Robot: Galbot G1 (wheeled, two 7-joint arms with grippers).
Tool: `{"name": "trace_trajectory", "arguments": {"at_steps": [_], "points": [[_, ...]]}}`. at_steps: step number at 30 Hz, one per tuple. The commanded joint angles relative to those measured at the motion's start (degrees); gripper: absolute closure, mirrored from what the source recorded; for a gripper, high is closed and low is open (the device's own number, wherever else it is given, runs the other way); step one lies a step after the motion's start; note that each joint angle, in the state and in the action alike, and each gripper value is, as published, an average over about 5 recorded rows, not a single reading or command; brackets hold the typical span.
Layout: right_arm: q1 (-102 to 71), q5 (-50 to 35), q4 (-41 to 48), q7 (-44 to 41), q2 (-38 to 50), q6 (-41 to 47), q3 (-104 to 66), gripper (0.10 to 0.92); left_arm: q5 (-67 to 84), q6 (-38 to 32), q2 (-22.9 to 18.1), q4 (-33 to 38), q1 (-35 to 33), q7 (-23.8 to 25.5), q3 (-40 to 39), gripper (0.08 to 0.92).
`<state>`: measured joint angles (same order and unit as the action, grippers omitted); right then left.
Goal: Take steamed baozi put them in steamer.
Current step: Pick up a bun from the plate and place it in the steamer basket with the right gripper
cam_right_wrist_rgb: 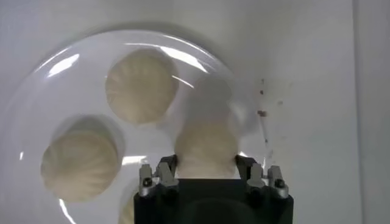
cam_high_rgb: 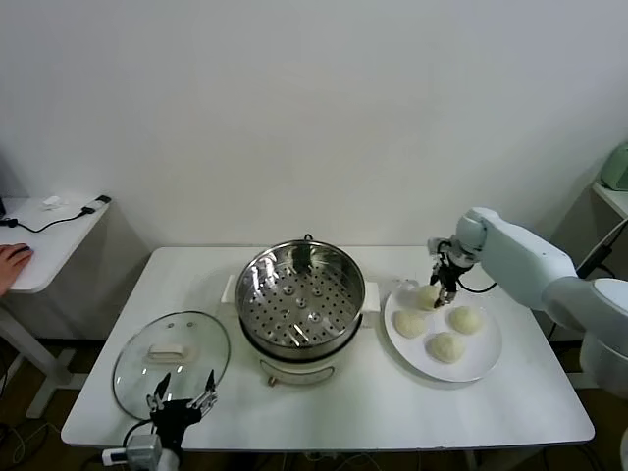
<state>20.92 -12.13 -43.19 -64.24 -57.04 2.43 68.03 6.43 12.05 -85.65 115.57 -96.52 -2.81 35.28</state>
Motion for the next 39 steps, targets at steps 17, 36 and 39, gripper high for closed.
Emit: {"name": "trace_trajectory", "arguments": {"at_steps": [17,36,39], "points": [[31.8,-11.9,-32.0,-4.3,-17.2,-26.0,18.3,0.372,-0.7,-0.5,0.0,2.6,-2.0,-0.5,-0.8,0.177],[7.0,19.7,-6.4,8.2,-23.0,-38.1,10.1,0.372,-1.1,-0.7,-0.2,3.0,-3.0,-0.6,-1.5,0.177],[5.4,20.8,-3.0,9.6,-24.1,-38.9,8.8,0.372,-1.1,-0.7,-0.3,3.0,-3.0,-0.7,-1.6,0.177]]}}
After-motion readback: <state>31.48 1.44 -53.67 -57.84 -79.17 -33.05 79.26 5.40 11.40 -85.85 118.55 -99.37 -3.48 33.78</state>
